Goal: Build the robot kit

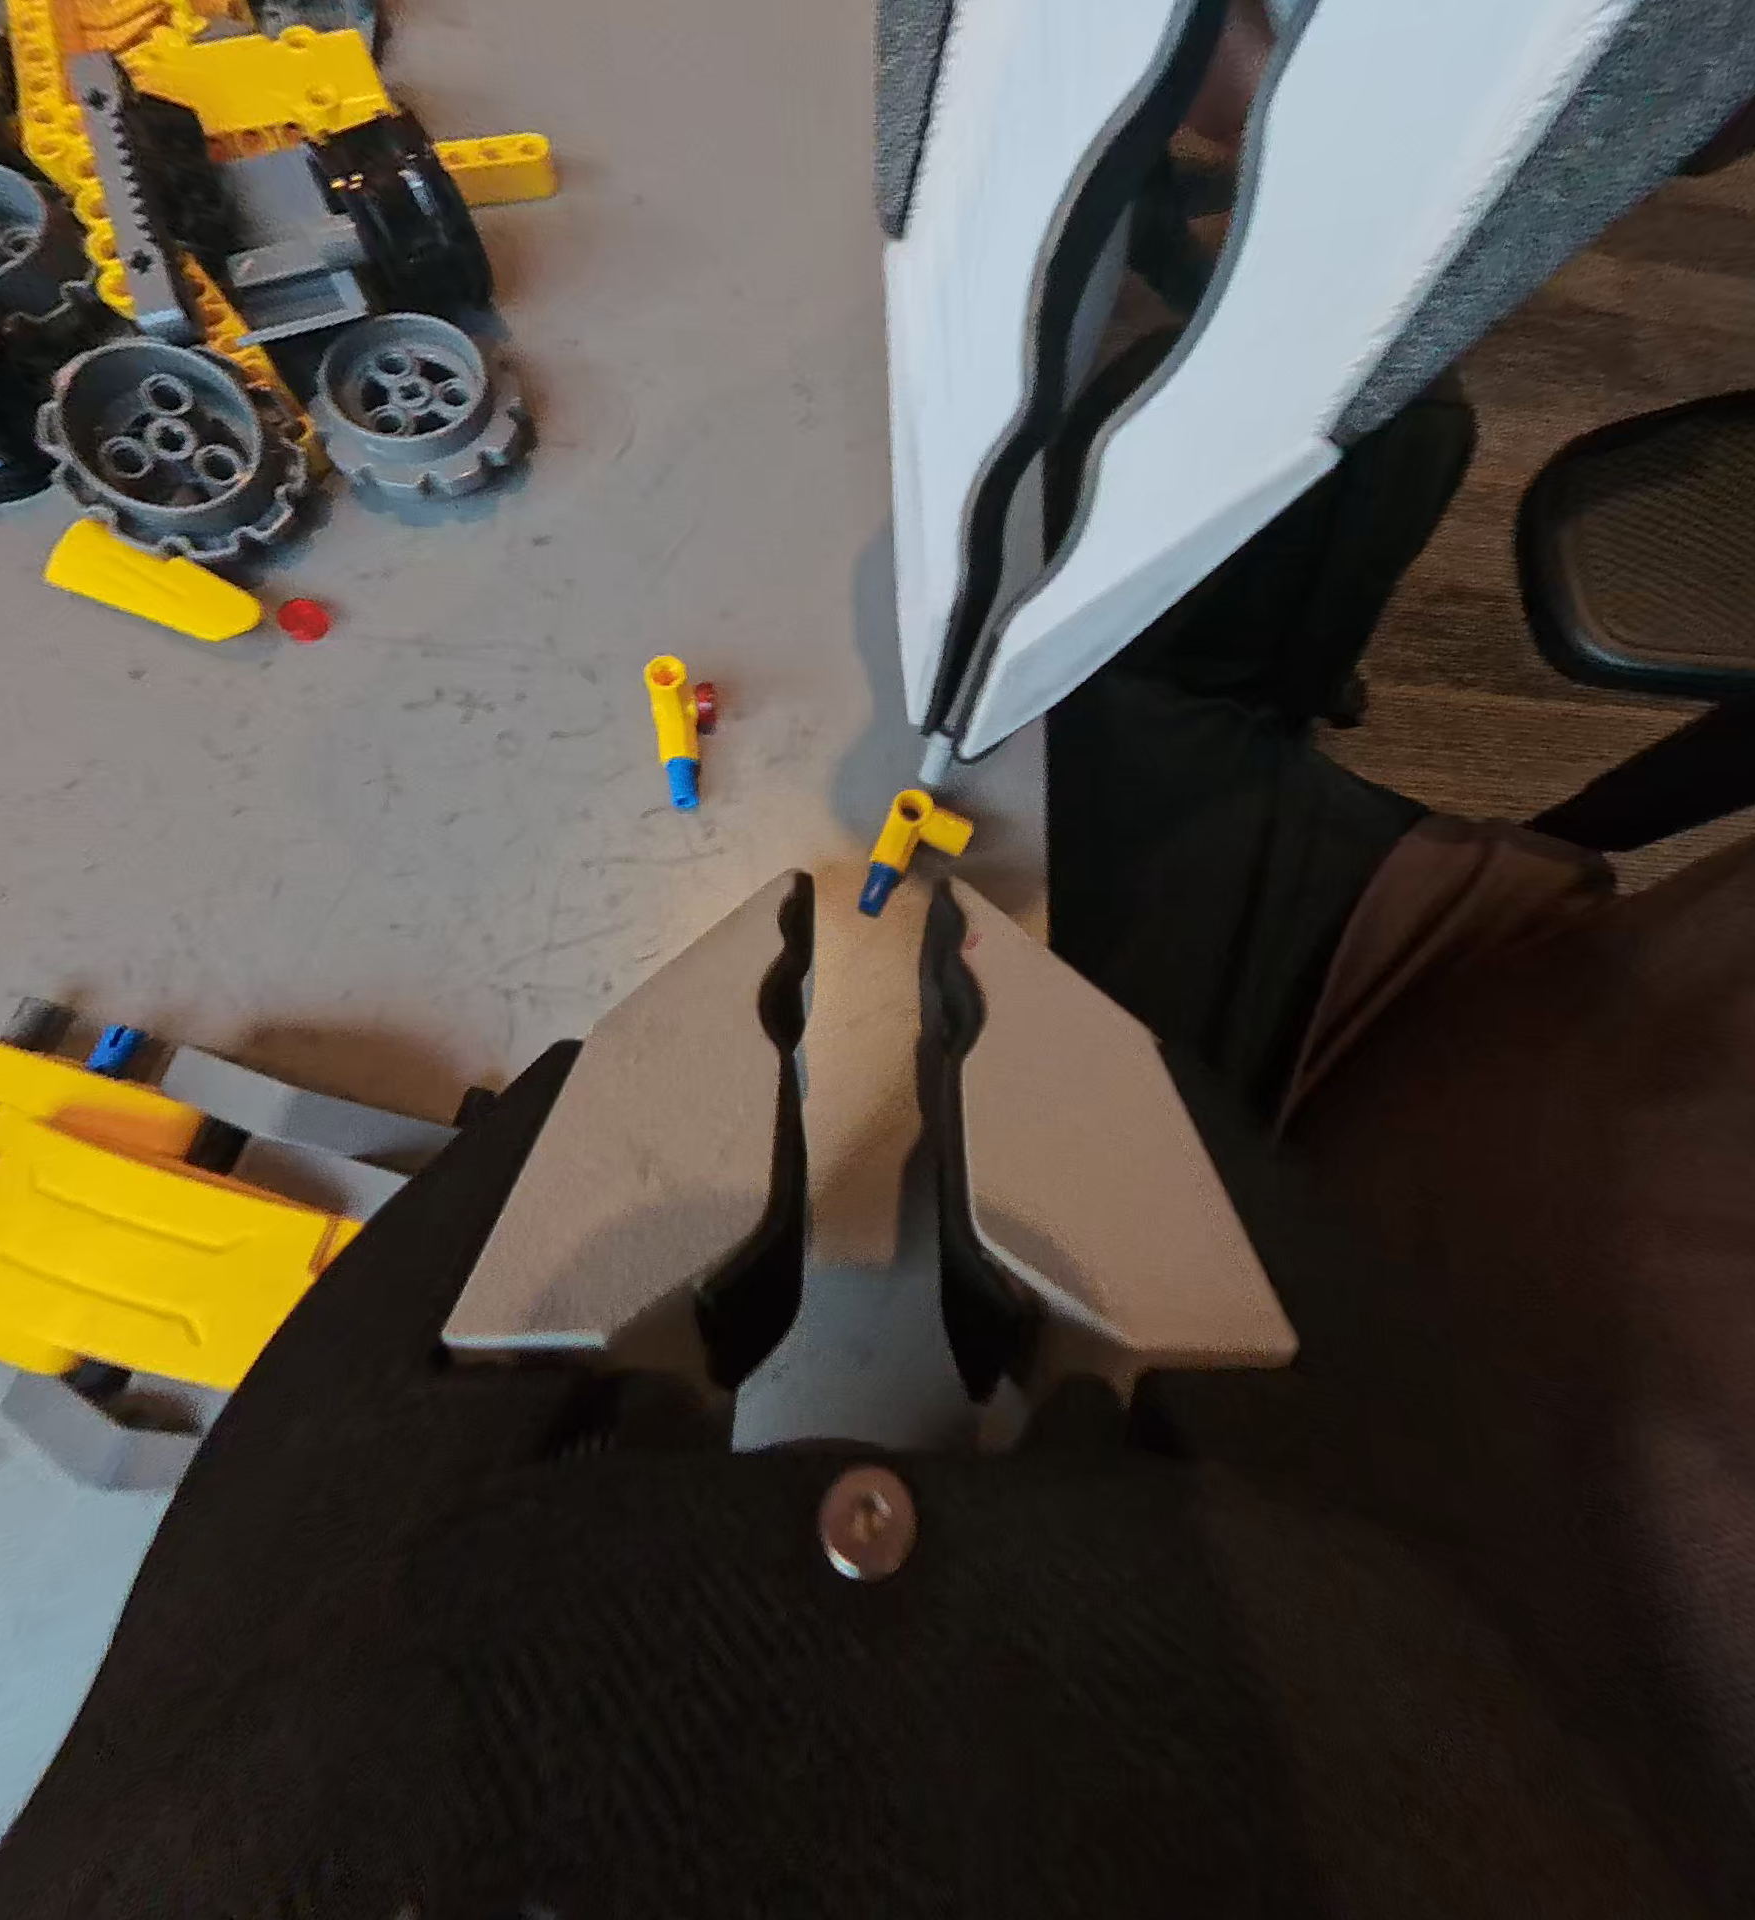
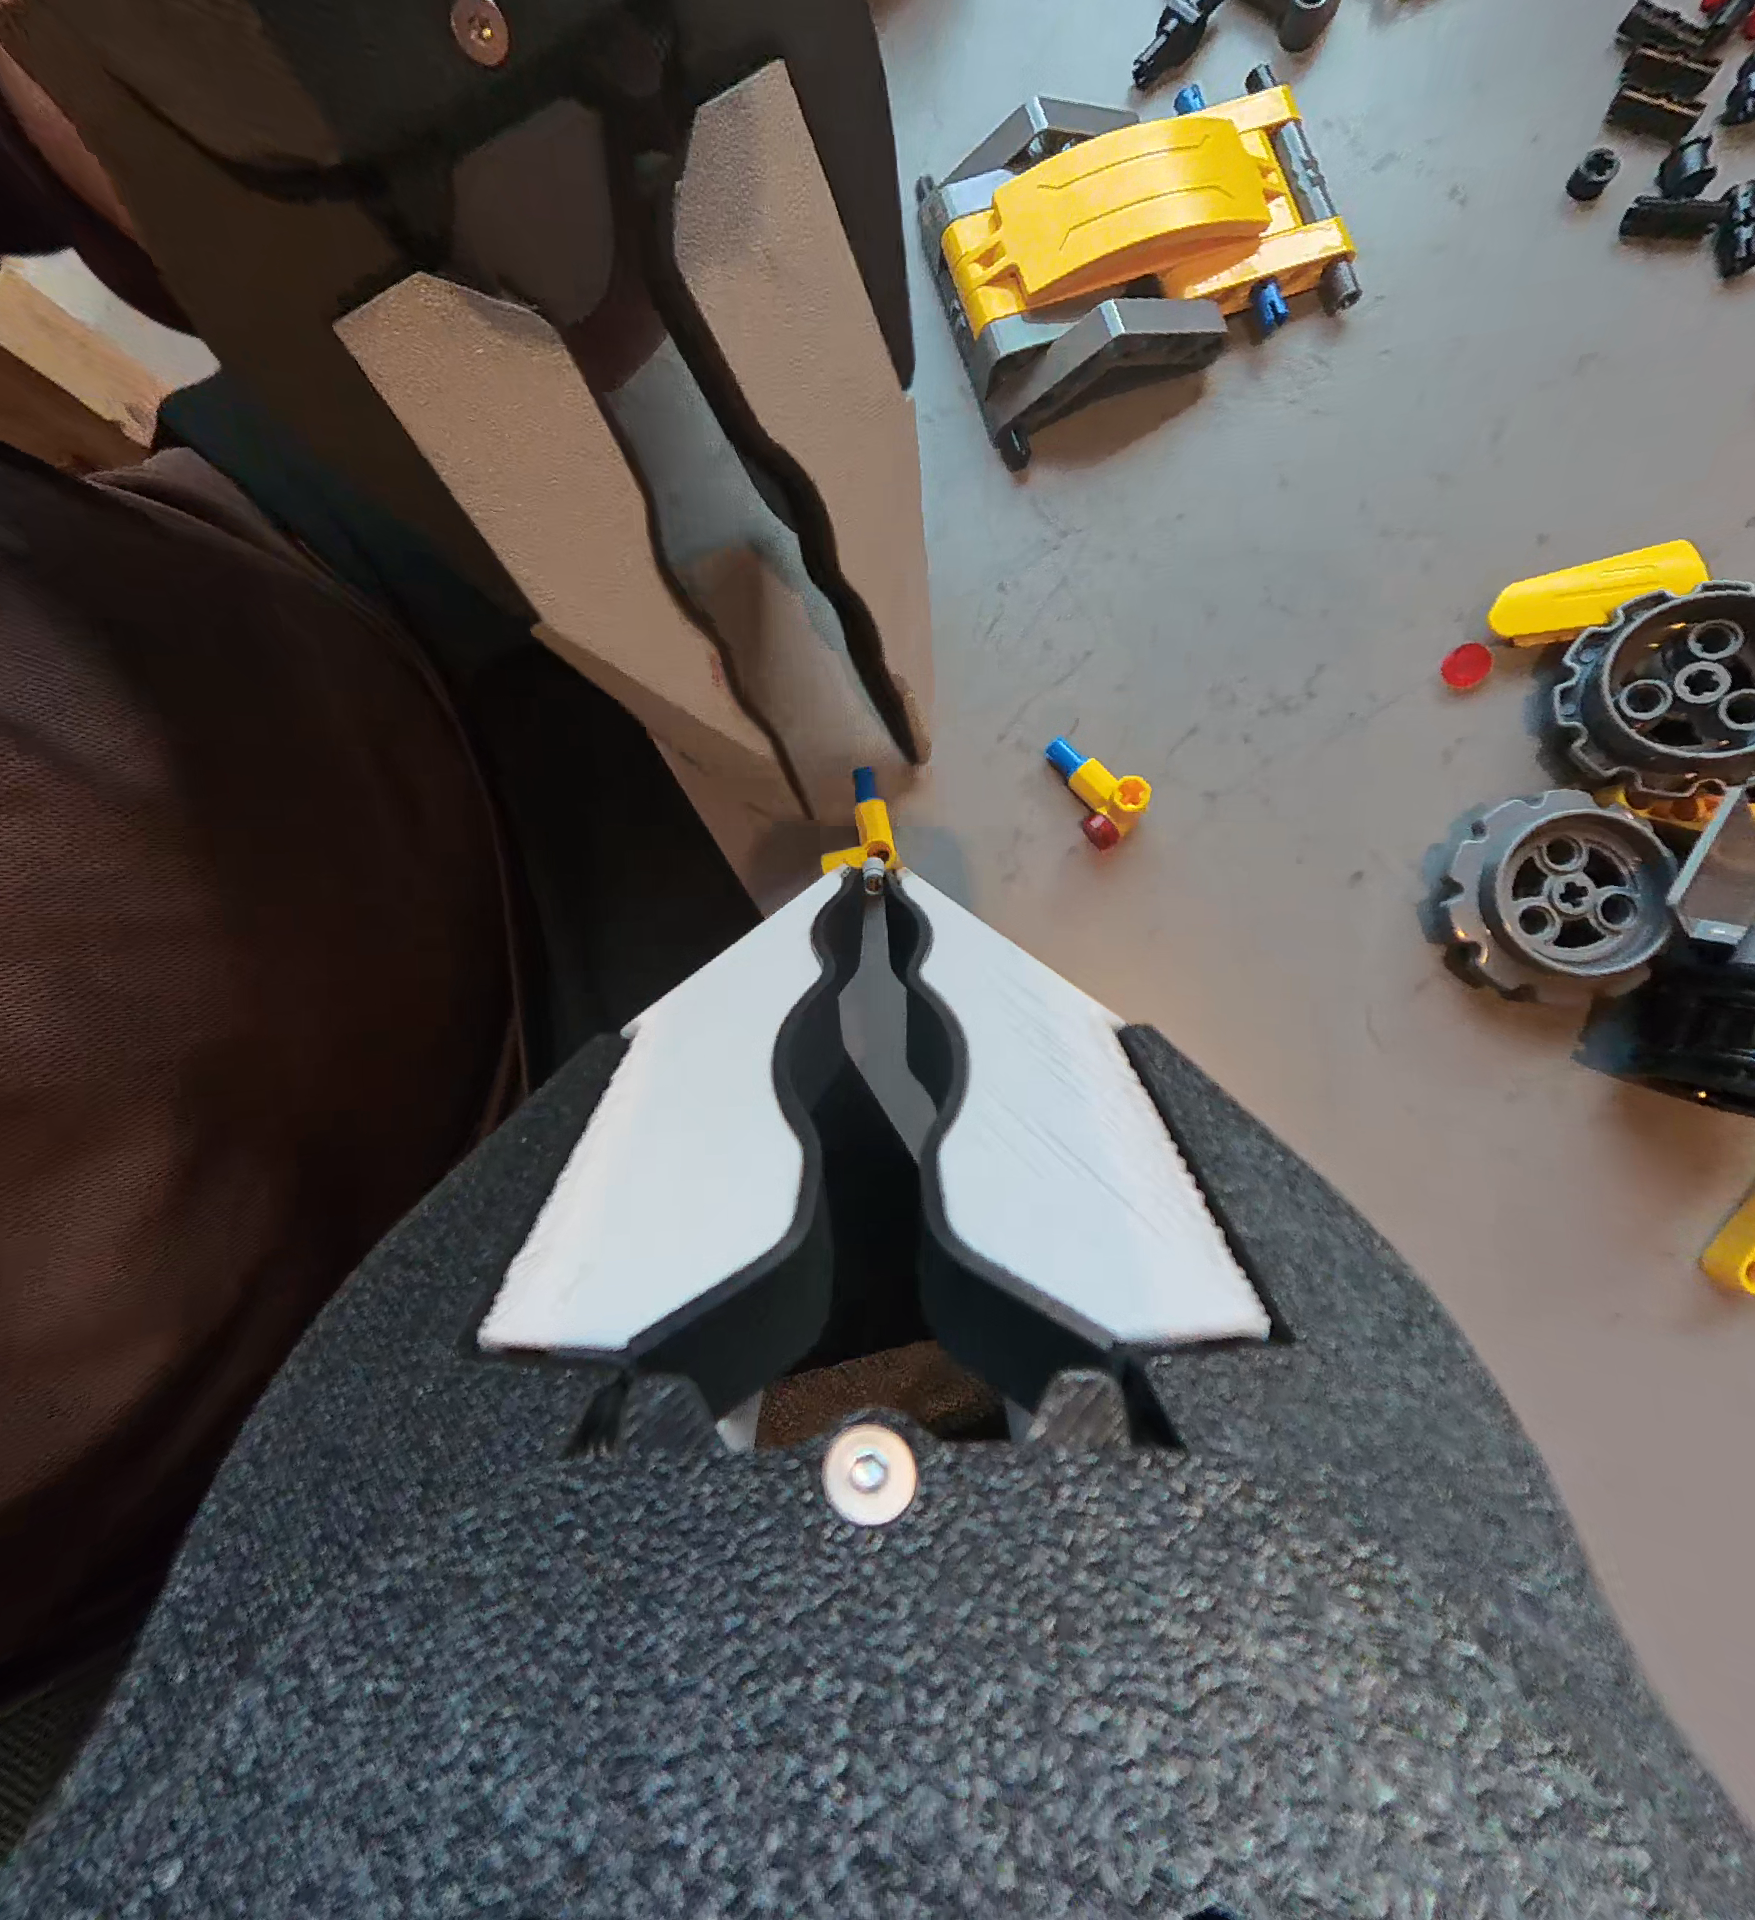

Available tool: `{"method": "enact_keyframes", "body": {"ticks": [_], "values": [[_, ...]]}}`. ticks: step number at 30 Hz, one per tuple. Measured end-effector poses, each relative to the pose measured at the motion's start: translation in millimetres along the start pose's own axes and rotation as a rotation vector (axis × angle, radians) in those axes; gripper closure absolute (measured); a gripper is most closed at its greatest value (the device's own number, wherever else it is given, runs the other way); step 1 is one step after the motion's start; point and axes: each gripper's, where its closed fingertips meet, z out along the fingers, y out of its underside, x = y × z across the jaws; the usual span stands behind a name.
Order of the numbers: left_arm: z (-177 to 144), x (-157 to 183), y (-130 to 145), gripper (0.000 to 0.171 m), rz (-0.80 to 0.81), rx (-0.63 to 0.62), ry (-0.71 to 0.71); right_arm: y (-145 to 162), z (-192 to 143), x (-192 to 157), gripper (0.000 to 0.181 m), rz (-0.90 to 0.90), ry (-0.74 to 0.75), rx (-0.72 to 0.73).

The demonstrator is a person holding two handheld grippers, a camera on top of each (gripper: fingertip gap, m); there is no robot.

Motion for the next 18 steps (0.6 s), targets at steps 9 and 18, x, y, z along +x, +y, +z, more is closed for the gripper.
{"method": "enact_keyframes", "body": {"ticks": [9,18], "values": [[6.9,2.5,-3.3,0.159,0.151,-0.024,0.070,0.7,0.7,0.4,0.178,-0.013,-0.010,-0.034],[8.7,3.5,-4.6,0.168,0.151,-0.008,0.077,0.8,1.9,2.7,0.178,-0.014,0.003,-0.098]]}}
